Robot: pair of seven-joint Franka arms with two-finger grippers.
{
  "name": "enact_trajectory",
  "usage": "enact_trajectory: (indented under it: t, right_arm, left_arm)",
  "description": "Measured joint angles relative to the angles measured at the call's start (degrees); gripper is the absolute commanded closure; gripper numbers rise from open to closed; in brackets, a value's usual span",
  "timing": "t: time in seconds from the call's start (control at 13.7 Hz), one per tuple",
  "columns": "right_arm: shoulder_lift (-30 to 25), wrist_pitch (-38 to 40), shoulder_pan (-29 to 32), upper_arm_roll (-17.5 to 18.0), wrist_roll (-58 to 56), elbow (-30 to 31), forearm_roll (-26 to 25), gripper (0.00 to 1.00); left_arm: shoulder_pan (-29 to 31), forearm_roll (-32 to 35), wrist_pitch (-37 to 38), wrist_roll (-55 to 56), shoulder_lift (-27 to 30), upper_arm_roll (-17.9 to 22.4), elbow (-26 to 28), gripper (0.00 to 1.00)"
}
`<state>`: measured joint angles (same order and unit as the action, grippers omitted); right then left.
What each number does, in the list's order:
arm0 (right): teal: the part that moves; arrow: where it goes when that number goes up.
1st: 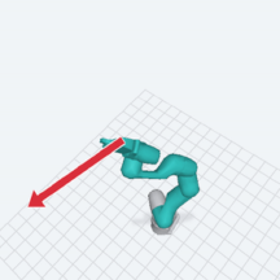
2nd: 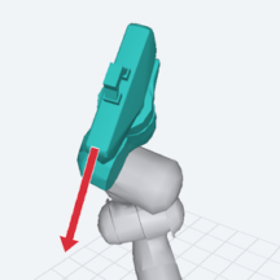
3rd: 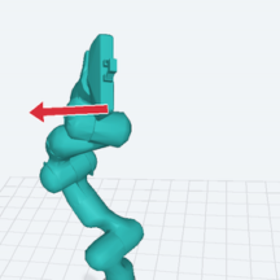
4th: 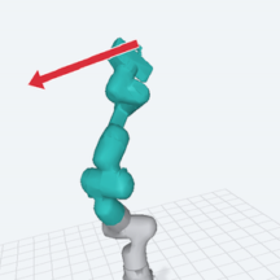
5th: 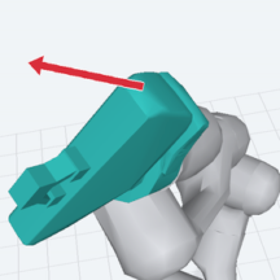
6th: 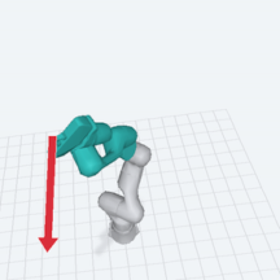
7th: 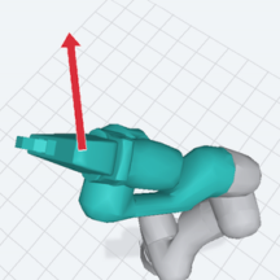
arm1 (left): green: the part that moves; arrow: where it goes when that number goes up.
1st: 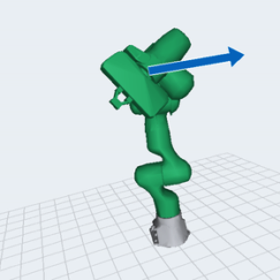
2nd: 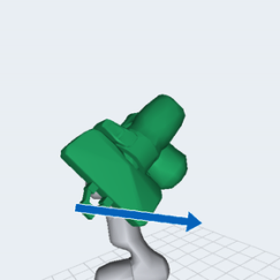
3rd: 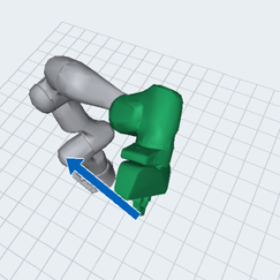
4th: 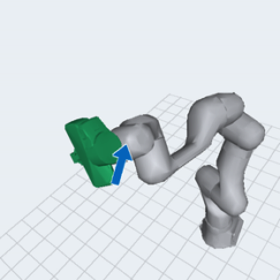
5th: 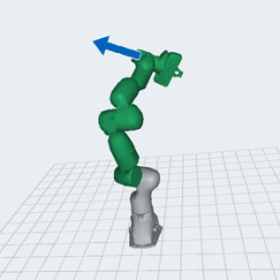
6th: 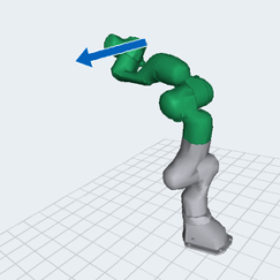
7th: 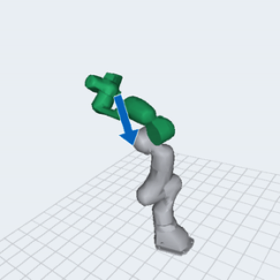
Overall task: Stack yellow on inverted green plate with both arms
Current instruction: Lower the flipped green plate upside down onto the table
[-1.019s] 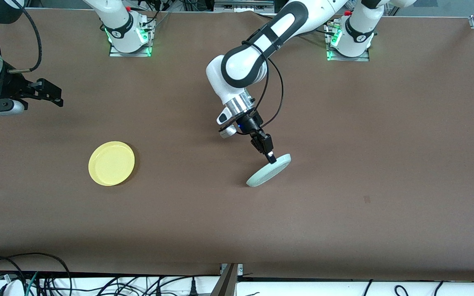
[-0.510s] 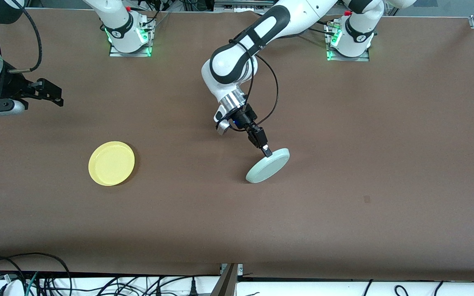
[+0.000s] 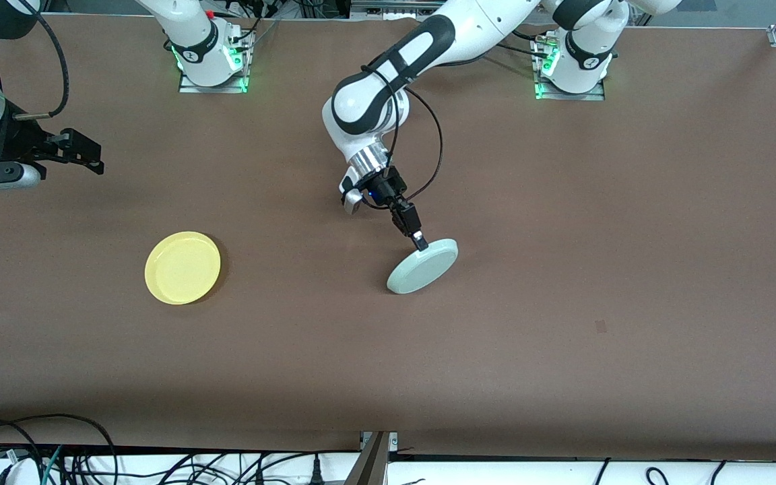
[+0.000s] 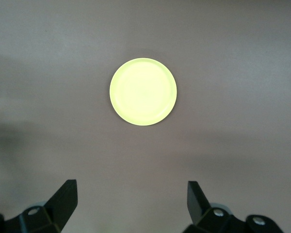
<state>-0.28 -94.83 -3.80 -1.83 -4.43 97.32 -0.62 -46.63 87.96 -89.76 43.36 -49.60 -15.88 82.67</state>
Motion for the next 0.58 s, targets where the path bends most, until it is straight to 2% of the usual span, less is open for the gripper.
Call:
enact_trajectory:
  t: [0.22, 0.58]
  right_arm:
    - [0.0, 0.0, 0.0, 0.0, 0.0, 0.0, 0.0, 0.0]
    - [0.0, 0.0, 0.0, 0.0, 0.0, 0.0, 0.01, 0.0]
  left_arm:
    - [-0.68, 0.0, 0.06, 2.0, -0.35, -0.14, -0.45, 1.0]
    - [-1.54, -2.26, 0.94, 8.1, -1.12, -3.42, -1.54, 1.0]
